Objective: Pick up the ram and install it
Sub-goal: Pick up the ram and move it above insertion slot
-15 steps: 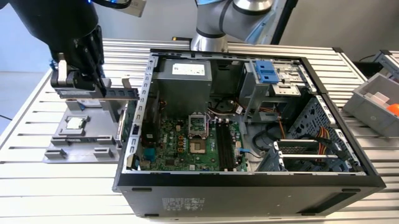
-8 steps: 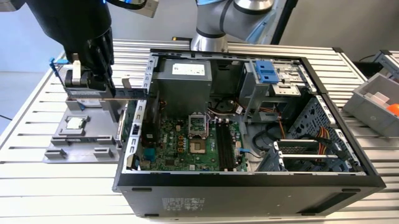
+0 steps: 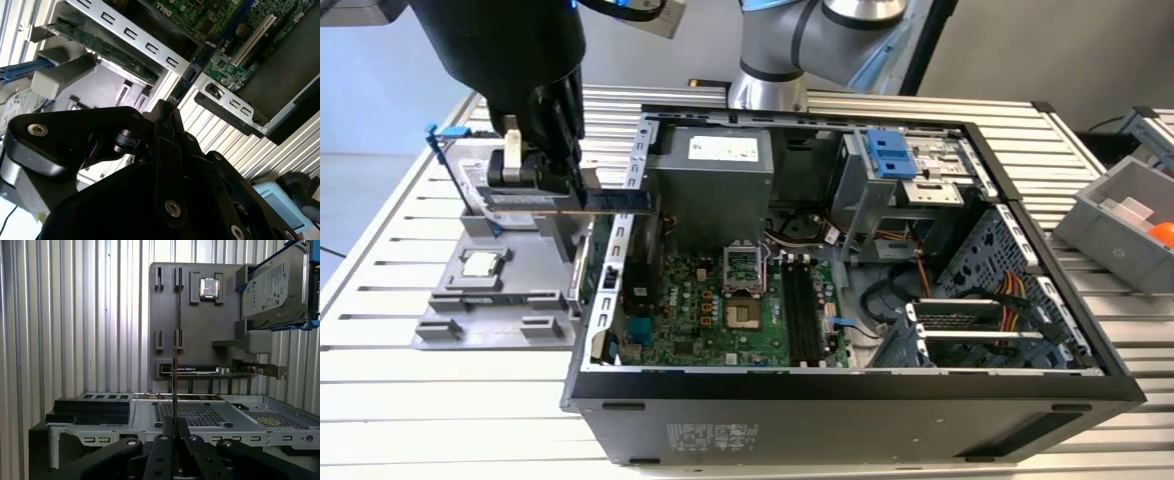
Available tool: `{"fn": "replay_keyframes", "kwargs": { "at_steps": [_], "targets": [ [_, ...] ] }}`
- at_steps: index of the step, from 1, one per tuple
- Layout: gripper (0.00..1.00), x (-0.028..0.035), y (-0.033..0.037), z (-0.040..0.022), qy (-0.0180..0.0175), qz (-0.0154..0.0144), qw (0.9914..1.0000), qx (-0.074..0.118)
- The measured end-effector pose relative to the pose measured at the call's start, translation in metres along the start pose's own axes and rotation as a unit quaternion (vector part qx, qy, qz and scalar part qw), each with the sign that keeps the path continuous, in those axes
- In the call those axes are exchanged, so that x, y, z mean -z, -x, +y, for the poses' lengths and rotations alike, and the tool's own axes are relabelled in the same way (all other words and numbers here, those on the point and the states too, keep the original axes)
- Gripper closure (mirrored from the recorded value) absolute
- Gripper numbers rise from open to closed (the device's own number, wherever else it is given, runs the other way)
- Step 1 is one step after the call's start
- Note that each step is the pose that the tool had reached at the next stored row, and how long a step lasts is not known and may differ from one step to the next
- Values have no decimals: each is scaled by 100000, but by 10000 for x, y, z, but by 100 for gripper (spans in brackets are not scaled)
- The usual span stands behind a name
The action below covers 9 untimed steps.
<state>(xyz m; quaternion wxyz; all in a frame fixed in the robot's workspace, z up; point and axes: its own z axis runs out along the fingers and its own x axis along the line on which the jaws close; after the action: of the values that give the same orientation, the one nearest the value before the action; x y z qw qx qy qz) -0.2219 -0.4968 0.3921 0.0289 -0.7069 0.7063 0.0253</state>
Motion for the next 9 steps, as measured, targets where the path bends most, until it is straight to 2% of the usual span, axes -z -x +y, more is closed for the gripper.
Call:
{"fn": "replay_keyframes", "kwargs": {
  "at_steps": [2,9],
  "targets": [
    [100,-1,0,-22,-7,-13,100000,3],
    [100,-1,0,-26,-4,-4,100000,-1]
  ]
}}
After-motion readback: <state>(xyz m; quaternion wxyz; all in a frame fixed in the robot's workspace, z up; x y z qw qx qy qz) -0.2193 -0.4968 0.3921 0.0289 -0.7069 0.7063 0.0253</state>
